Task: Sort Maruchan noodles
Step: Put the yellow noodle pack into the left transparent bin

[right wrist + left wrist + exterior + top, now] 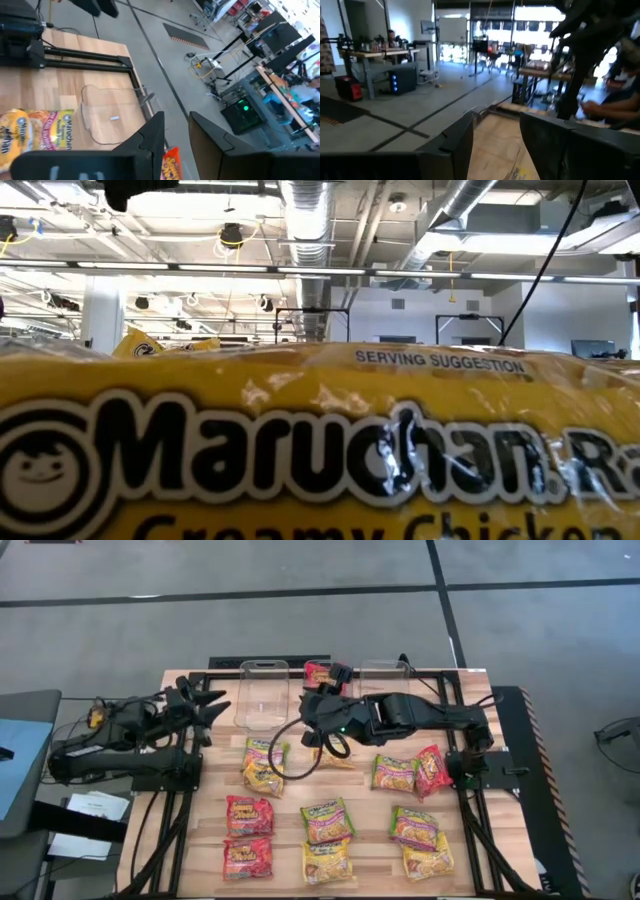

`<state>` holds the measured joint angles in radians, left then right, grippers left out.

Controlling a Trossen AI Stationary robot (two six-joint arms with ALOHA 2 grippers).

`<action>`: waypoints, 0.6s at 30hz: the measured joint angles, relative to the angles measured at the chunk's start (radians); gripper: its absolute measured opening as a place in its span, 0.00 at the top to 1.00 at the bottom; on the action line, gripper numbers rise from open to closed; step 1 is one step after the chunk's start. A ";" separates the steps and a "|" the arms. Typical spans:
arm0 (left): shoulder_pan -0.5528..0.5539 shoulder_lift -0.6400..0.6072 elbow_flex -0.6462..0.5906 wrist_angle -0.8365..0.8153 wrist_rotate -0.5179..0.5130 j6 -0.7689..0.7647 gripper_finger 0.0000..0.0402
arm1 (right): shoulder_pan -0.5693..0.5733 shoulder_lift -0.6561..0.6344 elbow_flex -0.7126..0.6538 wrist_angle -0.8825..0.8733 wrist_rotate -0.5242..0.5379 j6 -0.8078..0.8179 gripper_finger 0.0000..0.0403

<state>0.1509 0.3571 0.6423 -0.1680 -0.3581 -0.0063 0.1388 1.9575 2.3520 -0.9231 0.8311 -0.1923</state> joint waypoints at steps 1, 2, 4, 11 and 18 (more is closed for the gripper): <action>0.000 0.018 0.003 -0.008 -0.002 0.007 0.62 | 0.004 0.000 0.000 -0.007 0.010 0.018 0.72; 0.000 0.034 0.003 -0.013 0.001 0.008 0.62 | 0.008 0.000 0.000 -0.016 0.013 0.036 0.72; 0.000 0.064 0.003 -0.037 0.034 -0.013 0.62 | 0.015 0.000 0.000 -0.030 0.013 0.081 0.72; 0.000 0.143 0.003 -0.156 0.171 -0.097 0.62 | 0.045 0.000 0.000 -0.106 0.007 0.271 0.72; 0.000 0.211 0.003 -0.219 0.285 -0.059 0.62 | 0.059 0.000 0.000 -0.143 -0.056 0.361 0.72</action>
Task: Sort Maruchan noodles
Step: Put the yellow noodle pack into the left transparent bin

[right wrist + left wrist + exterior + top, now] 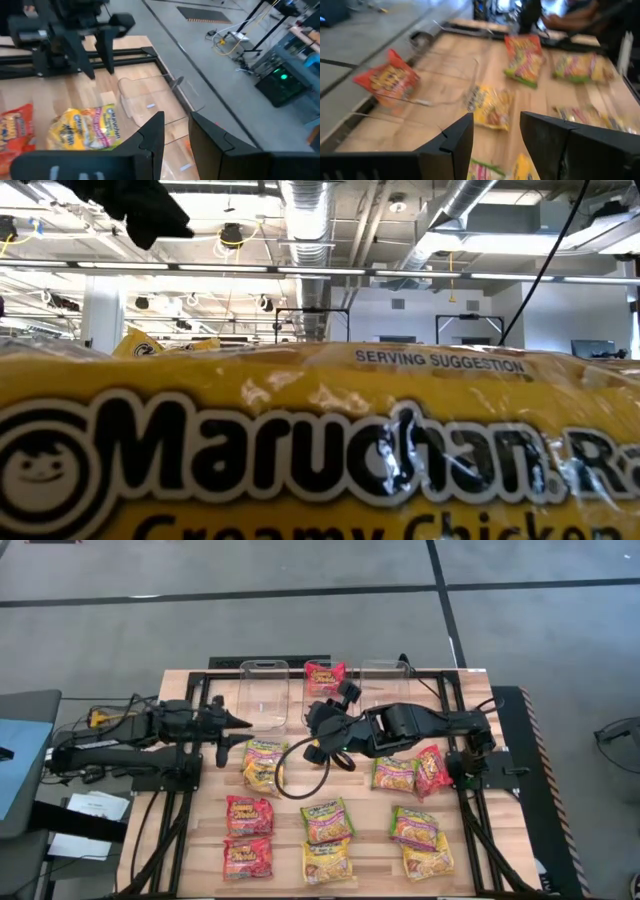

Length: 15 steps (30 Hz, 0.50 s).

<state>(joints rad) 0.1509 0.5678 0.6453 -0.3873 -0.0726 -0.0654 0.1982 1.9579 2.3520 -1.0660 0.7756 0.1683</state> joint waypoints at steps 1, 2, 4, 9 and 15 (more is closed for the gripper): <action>0.000 0.011 0.000 -0.012 0.014 0.012 0.62 | 0.000 0.000 0.000 0.000 -0.013 0.011 0.72; 0.000 0.023 0.000 -0.018 0.024 0.023 0.62 | -0.001 0.000 0.000 0.000 -0.020 0.016 0.72; 0.000 0.046 0.000 -0.032 0.042 0.034 0.62 | -0.002 0.000 0.000 0.000 -0.022 0.018 0.72; 0.000 0.098 0.000 -0.040 0.030 0.058 0.62 | -0.002 0.000 0.000 0.000 -0.025 0.018 0.72; 0.000 0.178 0.000 -0.044 0.042 0.037 0.62 | -0.002 0.000 0.000 0.000 -0.028 0.018 0.72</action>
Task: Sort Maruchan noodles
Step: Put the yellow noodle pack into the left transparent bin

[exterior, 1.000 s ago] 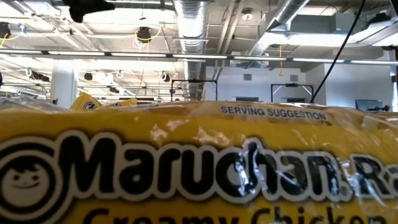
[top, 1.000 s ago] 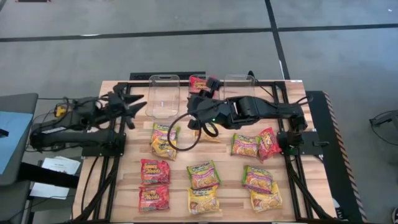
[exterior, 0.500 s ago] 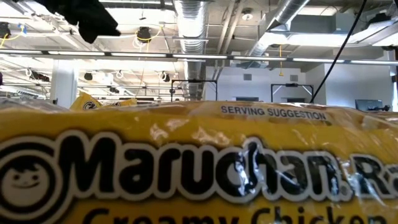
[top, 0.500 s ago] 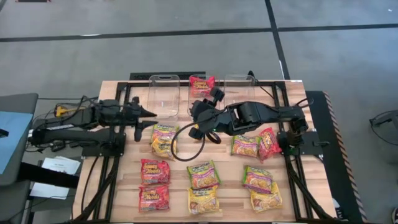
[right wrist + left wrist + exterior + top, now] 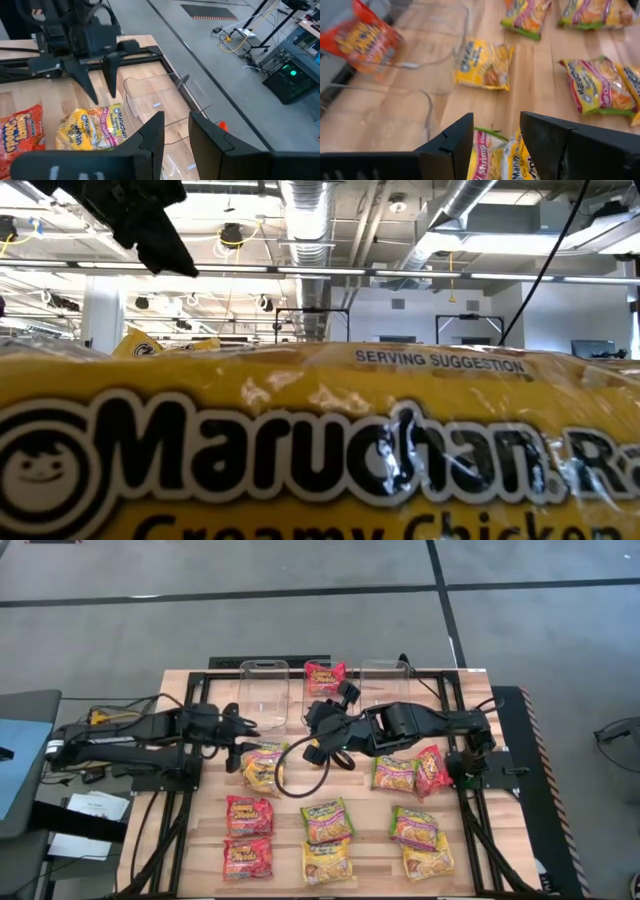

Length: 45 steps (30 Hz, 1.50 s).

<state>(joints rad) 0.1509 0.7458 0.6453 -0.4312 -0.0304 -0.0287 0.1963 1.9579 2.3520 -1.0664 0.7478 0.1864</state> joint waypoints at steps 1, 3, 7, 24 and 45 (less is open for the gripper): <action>0.000 0.016 0.000 -0.001 0.012 -0.002 0.62 | 0.000 0.000 0.000 0.000 0.000 0.000 0.72; -0.001 0.046 0.000 -0.009 0.041 -0.004 0.62 | 0.000 0.000 0.000 0.000 0.000 0.000 0.72; -0.001 0.095 0.000 -0.027 0.079 0.021 0.62 | 0.000 0.000 0.000 0.000 0.000 0.000 0.72; -0.008 0.261 0.000 -0.120 0.190 0.045 0.62 | 0.000 0.000 0.000 -0.003 -0.014 0.000 0.72; -0.023 0.462 0.000 -0.117 0.181 0.069 0.62 | 0.000 0.001 0.000 -0.003 -0.050 0.000 0.72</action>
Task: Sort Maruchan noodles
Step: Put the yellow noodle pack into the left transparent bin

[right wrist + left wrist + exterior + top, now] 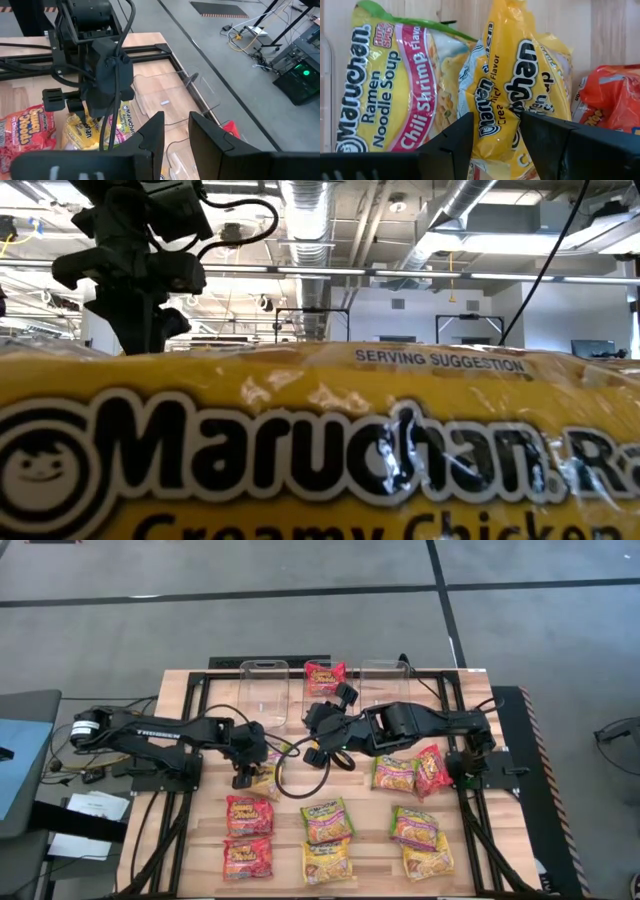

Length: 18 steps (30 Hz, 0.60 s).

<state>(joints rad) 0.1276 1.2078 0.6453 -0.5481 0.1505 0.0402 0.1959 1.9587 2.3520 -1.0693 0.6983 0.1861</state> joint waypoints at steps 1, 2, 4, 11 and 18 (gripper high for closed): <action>0.000 0.008 0.000 0.005 -0.001 0.000 0.62 | 0.000 0.000 0.000 0.000 0.000 0.000 0.72; 0.000 0.015 0.000 -0.001 -0.004 0.000 0.62 | 0.000 0.000 0.000 0.001 0.000 0.000 0.72; -0.001 0.028 0.000 0.000 -0.013 0.000 0.62 | 0.000 0.000 0.000 0.005 0.000 0.000 0.72; -0.001 0.070 0.000 0.003 -0.017 -0.003 0.72 | 0.000 0.000 0.000 0.008 0.000 0.000 0.72; -0.001 0.070 0.000 0.002 -0.027 -0.003 0.97 | 0.000 0.001 0.000 0.007 0.001 0.000 0.72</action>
<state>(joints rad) 0.1268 1.2774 0.6453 -0.5457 0.1233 0.0372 0.1959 1.9592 2.3520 -1.0620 0.6991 0.1862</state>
